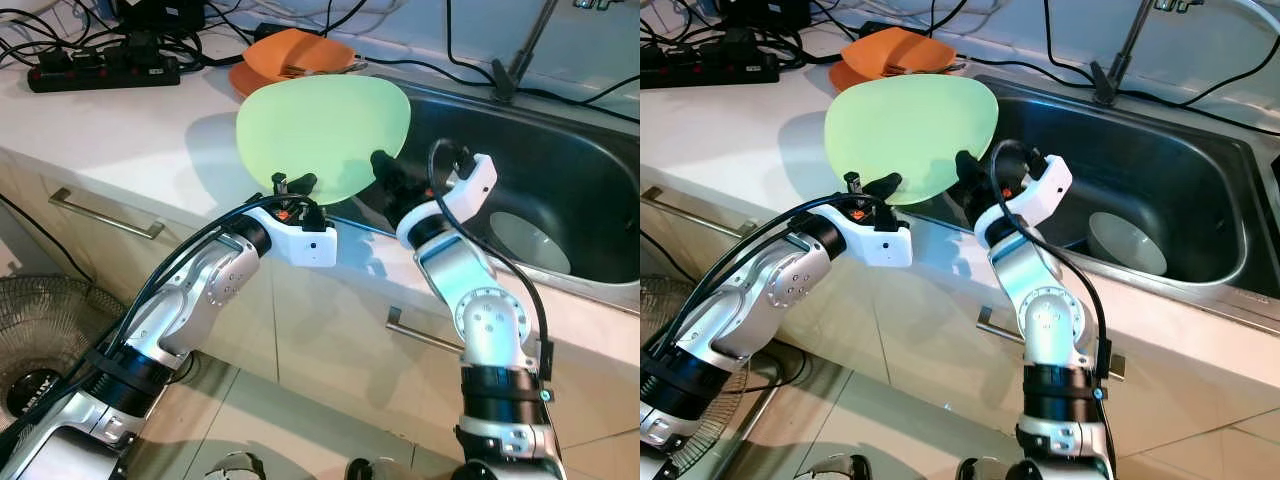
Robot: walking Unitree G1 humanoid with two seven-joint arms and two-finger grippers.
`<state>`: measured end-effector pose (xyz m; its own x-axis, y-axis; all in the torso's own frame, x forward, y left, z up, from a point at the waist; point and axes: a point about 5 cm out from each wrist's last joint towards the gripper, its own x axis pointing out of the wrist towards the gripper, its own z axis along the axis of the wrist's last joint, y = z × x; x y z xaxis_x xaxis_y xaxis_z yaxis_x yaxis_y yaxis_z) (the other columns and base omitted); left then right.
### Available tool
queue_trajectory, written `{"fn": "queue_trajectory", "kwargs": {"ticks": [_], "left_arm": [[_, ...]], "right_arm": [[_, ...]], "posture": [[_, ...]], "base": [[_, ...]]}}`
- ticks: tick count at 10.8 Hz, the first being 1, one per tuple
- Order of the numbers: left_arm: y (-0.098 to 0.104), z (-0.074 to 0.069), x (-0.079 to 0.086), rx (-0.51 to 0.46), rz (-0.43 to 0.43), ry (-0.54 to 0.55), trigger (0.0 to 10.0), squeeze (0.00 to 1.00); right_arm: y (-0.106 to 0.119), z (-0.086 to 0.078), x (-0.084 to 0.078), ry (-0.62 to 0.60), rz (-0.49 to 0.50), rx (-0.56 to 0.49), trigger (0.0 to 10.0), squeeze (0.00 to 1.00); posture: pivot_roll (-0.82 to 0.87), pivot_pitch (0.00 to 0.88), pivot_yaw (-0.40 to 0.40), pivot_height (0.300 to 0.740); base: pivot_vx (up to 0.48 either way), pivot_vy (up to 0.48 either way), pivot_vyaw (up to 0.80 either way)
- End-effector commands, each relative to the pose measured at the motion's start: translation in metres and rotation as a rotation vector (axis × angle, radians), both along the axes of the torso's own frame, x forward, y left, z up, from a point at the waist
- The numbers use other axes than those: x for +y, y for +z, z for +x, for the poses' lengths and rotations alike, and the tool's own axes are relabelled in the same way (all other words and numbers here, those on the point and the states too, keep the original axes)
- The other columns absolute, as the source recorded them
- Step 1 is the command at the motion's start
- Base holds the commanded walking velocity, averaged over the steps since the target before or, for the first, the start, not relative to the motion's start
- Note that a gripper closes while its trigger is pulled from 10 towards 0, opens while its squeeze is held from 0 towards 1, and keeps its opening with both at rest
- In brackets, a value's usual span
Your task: Kitchen organization
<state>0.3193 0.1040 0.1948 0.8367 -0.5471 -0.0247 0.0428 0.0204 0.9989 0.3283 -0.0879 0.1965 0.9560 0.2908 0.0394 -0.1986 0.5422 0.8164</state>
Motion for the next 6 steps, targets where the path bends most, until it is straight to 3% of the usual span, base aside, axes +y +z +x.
{"fn": "queue_trajectory", "kwargs": {"ticks": [1,6], "left_arm": [[0.0125,-0.0067,-0.0114,-0.063,-0.014,-0.063,10.0,0.00],[0.0103,-0.0071,-0.0112,-0.050,-0.010,-0.067,10.0,0.00]], "right_arm": [[0.0357,0.0021,0.0382,0.076,0.149,-0.071,10.0,0.00],[0.0430,0.0053,0.0390,0.077,0.162,-0.083,10.0,0.00]], "posture": [[-0.01,0.080,-0.072,0.740],[-0.02,0.090,-0.073,0.740]], "base": [[0.000,0.000,0.00],[0.000,0.000,0.00]]}}
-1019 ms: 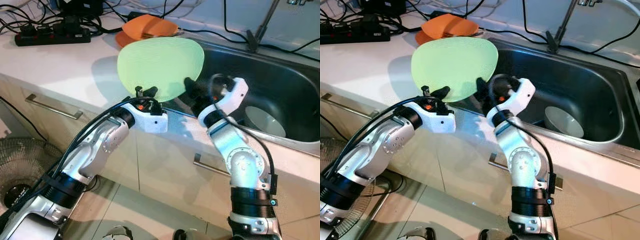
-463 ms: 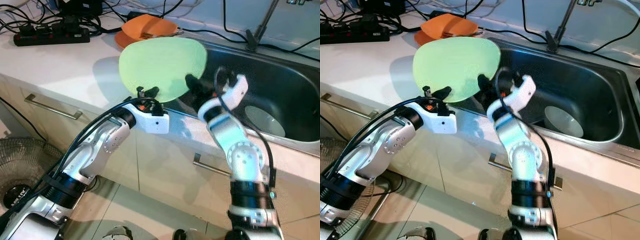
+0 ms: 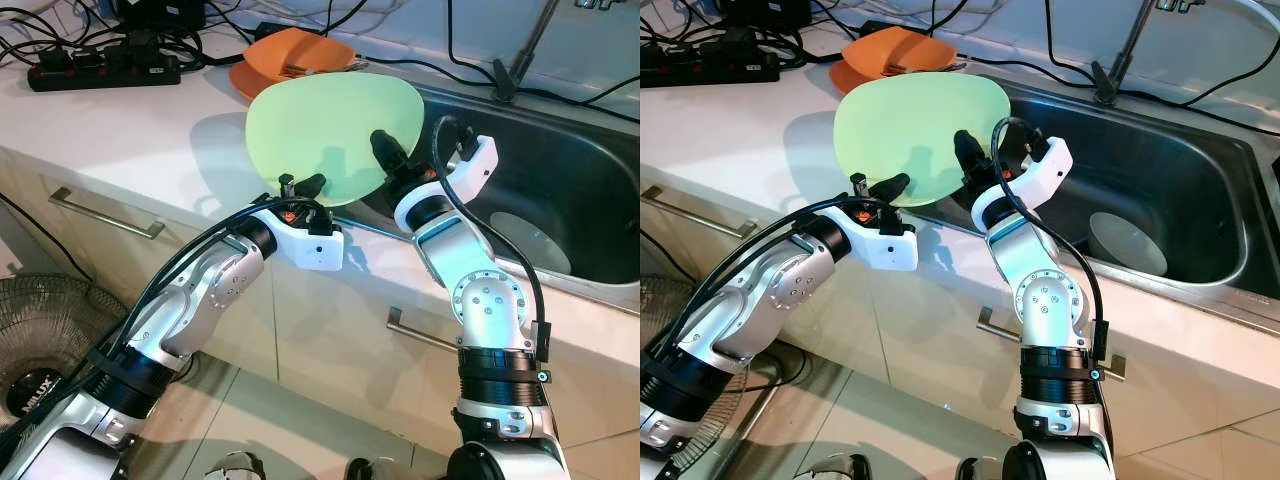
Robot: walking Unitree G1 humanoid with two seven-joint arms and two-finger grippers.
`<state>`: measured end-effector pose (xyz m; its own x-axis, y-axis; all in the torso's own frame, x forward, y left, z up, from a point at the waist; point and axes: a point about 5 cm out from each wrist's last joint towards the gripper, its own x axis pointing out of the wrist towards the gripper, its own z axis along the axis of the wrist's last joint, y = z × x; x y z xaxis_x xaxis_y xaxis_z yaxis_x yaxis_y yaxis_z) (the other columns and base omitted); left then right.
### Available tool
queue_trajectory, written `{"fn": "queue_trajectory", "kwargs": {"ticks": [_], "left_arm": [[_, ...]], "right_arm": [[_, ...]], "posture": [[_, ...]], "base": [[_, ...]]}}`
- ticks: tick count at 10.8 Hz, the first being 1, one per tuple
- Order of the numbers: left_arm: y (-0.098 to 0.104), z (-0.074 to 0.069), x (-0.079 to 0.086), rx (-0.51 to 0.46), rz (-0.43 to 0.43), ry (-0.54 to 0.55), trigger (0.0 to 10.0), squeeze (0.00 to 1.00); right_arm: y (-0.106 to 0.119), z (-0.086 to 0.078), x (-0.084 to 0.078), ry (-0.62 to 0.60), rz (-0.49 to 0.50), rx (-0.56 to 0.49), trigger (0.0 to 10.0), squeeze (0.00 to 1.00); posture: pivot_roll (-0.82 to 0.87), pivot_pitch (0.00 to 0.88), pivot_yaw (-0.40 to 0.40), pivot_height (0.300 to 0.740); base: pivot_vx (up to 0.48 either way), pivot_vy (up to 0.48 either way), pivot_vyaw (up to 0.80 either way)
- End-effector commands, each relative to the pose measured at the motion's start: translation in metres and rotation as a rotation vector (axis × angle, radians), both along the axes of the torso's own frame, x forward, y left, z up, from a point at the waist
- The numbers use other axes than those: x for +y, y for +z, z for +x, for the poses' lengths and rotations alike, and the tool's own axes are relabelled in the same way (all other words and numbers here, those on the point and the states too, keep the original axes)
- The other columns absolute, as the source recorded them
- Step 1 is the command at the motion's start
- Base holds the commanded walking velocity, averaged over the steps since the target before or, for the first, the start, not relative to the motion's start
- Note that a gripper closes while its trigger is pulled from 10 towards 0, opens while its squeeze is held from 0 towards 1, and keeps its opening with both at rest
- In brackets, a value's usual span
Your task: Kitchen organization
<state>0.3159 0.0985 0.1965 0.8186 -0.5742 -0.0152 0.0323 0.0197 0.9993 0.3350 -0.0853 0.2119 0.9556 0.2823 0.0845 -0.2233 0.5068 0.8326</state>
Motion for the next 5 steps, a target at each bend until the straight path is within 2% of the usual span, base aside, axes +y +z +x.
{"fn": "queue_trajectory", "kwargs": {"ticks": [1,2,3,4,5], "left_arm": [[0.0081,-0.0028,-0.0040,-0.038,-0.008,-0.026,10.0,0.00],[0.0084,-0.0021,-0.0031,-0.039,-0.008,-0.020,10.0,0.00],[0.0088,-0.0008,-0.0013,-0.043,-0.006,-0.006,10.0,0.00],[0.0089,-0.0005,-0.0009,-0.044,-0.007,-0.002,10.0,0.00],[0.0088,-0.0005,-0.0010,-0.043,-0.008,-0.001,10.0,0.00]], "right_arm": [[0.0274,-0.0010,0.0349,0.077,0.113,-0.051,10.0,0.00],[0.0270,-0.0006,0.0338,0.073,0.109,-0.050,10.0,0.00],[0.0263,-0.0001,0.0321,0.067,0.103,-0.047,8.4,0.00],[0.0261,-0.0001,0.0318,0.065,0.097,-0.047,5.8,0.00],[0.0254,-0.0002,0.0319,0.066,0.092,-0.046,0.8,0.00]], "posture": [[-0.02,0.090,-0.073,0.740],[-0.02,0.090,-0.073,0.740],[-0.02,0.090,-0.073,0.740],[-0.02,0.090,-0.073,0.740],[-0.02,0.090,-0.073,0.740]], "base": [[0.000,0.000,0.00],[0.000,0.000,0.00],[0.000,0.000,0.00],[0.000,0.000,0.00],[0.000,0.000,0.00]]}}
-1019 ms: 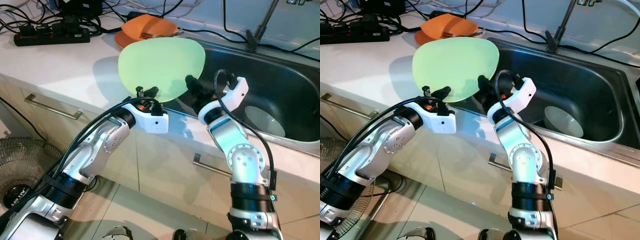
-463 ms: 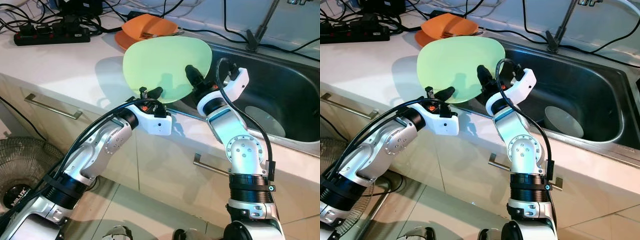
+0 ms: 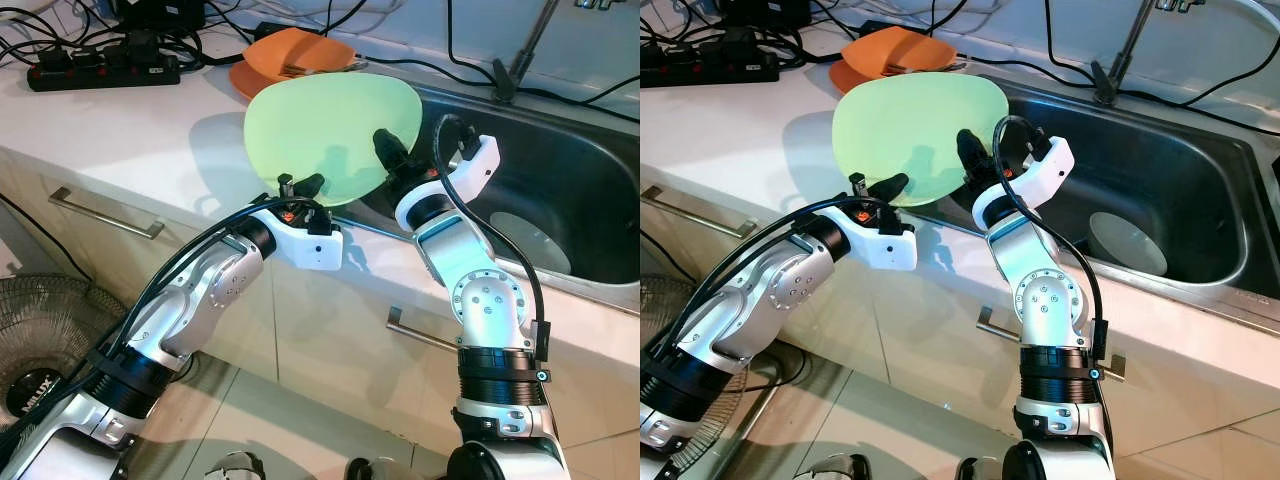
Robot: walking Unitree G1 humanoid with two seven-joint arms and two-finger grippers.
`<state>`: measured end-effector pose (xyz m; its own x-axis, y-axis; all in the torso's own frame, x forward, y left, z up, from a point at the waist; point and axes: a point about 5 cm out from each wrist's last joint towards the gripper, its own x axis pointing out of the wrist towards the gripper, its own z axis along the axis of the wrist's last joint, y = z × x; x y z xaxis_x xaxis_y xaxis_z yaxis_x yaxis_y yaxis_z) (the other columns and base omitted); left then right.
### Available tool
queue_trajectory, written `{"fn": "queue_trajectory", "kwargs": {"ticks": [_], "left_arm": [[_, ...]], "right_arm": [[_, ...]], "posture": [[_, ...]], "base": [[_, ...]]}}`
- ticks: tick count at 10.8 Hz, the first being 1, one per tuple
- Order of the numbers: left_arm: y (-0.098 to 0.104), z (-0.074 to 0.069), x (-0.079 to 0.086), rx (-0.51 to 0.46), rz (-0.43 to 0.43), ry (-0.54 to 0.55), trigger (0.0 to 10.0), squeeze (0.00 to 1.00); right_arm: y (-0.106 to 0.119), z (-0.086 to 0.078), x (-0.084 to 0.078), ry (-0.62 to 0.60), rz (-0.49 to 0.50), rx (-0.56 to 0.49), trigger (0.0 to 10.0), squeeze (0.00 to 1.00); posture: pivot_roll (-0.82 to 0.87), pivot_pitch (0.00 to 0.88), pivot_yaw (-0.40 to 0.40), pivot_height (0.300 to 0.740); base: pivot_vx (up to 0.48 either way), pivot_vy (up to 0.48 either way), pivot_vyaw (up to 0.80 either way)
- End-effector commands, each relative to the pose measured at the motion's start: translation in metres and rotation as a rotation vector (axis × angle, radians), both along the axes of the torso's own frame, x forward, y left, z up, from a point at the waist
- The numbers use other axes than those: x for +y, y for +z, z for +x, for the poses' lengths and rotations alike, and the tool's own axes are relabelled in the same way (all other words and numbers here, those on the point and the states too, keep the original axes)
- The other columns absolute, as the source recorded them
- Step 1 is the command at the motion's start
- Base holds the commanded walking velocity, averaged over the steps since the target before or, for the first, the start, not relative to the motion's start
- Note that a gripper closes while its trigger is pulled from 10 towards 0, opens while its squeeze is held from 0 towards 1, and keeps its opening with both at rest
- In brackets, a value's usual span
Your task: Kitchen organization
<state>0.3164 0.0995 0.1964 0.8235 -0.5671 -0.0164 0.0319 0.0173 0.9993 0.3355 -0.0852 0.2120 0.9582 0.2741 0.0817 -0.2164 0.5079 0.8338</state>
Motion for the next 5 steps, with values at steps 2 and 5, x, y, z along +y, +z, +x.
{"fn": "queue_trajectory", "kwargs": {"ticks": [2,5], "left_arm": [[0.0082,-0.0009,-0.0026,-0.040,-0.012,-0.011,10.0,0.00],[0.0077,-0.0009,-0.0028,-0.038,-0.011,-0.010,10.0,0.00]], "right_arm": [[0.0249,-0.0011,0.0328,0.079,0.093,-0.051,0.0,0.00],[0.0253,-0.0017,0.0334,0.083,0.096,-0.052,0.0,0.00]], "posture": [[-0.02,0.090,-0.073,0.740],[-0.02,0.094,-0.073,0.740]], "base": [[0.000,0.000,0.00],[0.000,0.000,0.00]]}}
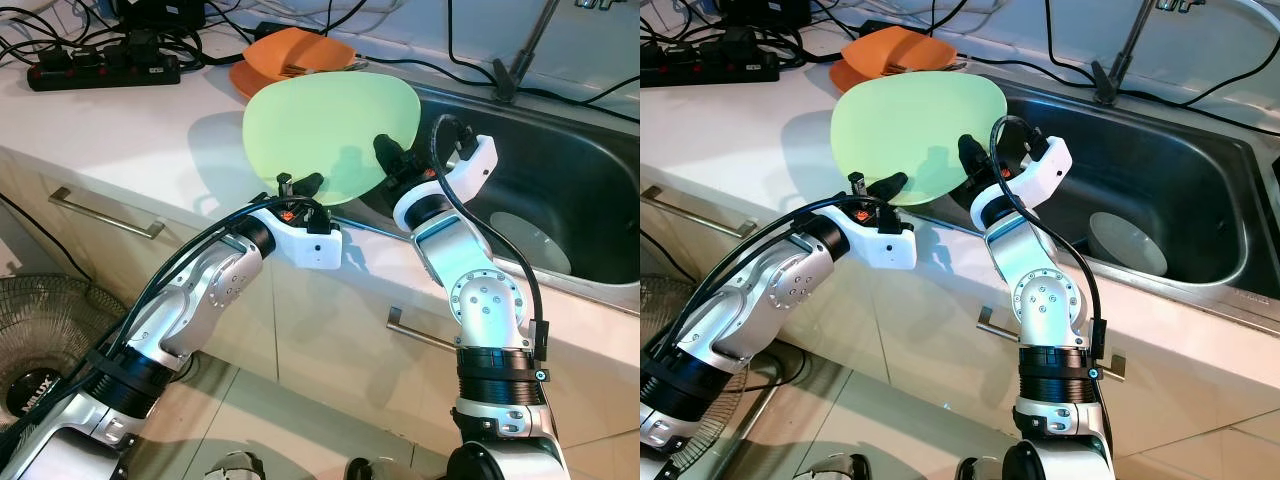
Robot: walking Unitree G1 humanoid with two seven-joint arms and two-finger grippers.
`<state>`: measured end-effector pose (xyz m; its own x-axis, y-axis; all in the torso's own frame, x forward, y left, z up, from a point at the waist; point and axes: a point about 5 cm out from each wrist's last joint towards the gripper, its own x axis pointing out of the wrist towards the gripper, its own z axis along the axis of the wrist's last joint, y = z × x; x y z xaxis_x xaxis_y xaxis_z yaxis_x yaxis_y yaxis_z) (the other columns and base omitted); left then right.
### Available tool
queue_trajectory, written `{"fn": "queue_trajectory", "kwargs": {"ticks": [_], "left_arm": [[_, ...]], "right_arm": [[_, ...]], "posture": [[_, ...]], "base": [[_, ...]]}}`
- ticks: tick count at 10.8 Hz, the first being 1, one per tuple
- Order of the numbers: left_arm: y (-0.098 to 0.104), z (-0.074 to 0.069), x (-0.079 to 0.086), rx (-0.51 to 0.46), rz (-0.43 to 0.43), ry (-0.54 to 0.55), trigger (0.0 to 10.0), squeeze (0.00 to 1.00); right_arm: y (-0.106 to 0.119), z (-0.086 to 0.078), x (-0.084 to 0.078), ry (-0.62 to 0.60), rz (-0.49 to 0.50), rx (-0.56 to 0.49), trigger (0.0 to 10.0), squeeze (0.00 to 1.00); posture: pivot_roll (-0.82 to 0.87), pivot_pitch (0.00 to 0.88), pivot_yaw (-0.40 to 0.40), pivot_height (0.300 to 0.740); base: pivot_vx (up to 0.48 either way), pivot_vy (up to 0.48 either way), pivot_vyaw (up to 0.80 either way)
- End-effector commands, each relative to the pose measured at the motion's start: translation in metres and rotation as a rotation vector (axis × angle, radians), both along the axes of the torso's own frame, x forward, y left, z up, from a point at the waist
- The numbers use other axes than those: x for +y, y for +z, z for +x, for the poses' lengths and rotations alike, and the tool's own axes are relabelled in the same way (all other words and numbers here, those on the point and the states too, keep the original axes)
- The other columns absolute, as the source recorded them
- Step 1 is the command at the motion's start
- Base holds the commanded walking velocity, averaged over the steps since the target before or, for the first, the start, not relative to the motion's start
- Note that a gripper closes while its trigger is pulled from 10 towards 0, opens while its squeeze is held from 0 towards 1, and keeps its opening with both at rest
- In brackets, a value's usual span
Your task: Kitchen organization
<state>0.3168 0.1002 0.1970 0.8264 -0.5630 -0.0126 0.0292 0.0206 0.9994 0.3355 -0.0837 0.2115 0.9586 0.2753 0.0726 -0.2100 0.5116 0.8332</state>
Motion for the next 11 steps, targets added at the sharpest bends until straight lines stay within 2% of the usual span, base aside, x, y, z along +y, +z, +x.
{"fn": "queue_trajectory", "kwargs": {"ticks": [1,4,5,9,10,11], "left_arm": [[0.007,-0.001,-0.003,-0.036,-0.009,-0.012,10.0,0.00],[0.008,-0.001,-0.003,-0.039,-0.008,-0.011,10.0,0.00],[0.008,-0.001,-0.003,-0.032,-0.017,-0.014,10.0,1.00],[0.008,-0.001,-0.003,-0.027,-0.028,-0.014,10.0,1.00],[0.008,-0.001,-0.004,-0.030,-0.029,-0.015,10.0,1.00],[0.008,-0.001,-0.004,-0.031,-0.027,-0.014,10.0,0.74]], "right_arm": [[0.026,-0.002,0.032,0.083,0.103,-0.060,0.0,0.00],[0.026,-0.002,0.033,0.087,0.112,-0.058,0.0,0.00],[0.026,-0.002,0.033,0.087,0.118,-0.057,0.0,0.00],[0.026,0.000,0.027,0.052,0.149,-0.046,0.0,0.00],[0.026,0.002,0.021,0.021,0.157,-0.047,0.0,0.00],[0.027,0.008,0.005,-0.049,0.175,-0.046,0.0,0.00]], "posture": [[-0.02,0.094,-0.073,0.740],[-0.02,0.094,-0.073,0.740],[-0.02,0.094,-0.073,0.740],[-0.02,0.094,-0.073,0.740],[-0.02,0.094,-0.073,0.740],[-0.02,0.094,-0.073,0.740]], "base": [[0.000,0.000,0.00],[0.000,0.000,0.00],[0.000,0.000,0.00],[0.000,0.000,0.00],[0.000,0.000,0.00],[0.000,0.000,0.00]]}}
